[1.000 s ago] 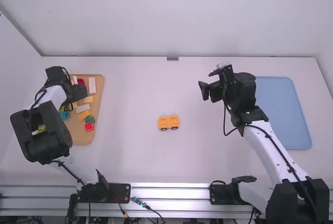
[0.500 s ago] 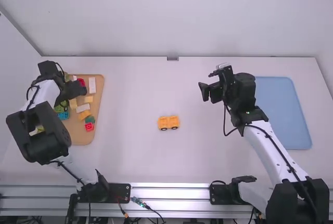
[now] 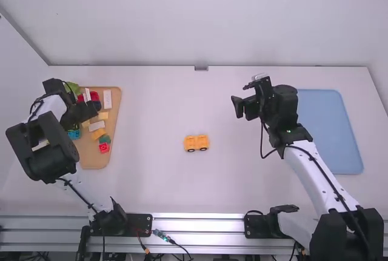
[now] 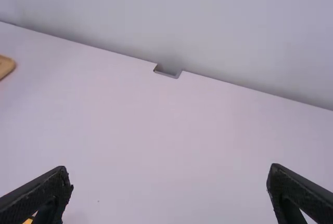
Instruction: Assemble lego blocks to make yellow taxi
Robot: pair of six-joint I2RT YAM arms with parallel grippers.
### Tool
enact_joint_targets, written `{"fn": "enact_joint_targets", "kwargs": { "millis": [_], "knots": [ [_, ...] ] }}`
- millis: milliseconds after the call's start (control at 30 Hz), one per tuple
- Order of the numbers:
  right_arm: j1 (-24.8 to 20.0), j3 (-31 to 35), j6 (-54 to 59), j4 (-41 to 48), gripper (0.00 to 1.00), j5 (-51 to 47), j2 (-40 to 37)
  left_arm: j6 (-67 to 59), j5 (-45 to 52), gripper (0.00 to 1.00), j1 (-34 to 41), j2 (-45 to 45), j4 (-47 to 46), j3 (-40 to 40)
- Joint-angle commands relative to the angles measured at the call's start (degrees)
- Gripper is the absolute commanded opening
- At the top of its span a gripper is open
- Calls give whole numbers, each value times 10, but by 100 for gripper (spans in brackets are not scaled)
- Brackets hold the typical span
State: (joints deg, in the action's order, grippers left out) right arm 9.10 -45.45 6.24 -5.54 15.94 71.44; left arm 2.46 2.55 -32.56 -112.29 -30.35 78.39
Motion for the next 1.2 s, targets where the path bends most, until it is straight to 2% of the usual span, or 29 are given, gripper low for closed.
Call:
{"fn": "enact_joint_targets", "kwargs": {
  "millis": [0, 67, 133, 233, 533, 1167],
  "knots": [
    [0, 4, 0, -1, 99, 7, -12, -9, -2, 100, 3, -3, 0, 16],
    [0, 4, 0, -1, 99, 8, -12, -14, -1, 97, 3, -3, 2, 14],
    [0, 4, 0, -1, 99, 8, -12, -21, -2, 86, 3, -3, 7, 7],
    [0, 4, 0, -1, 99, 8, -12, -25, -2, 81, 3, -3, 11, 2],
    [-1, 4, -5, -1, 99, 8, -12, -69, 16, 80, 3, -3, 34, -21],
    [0, 4, -4, 0, 99, 8, -12, -68, 11, 76, 3, -3, 104, -70]
  ]
}}
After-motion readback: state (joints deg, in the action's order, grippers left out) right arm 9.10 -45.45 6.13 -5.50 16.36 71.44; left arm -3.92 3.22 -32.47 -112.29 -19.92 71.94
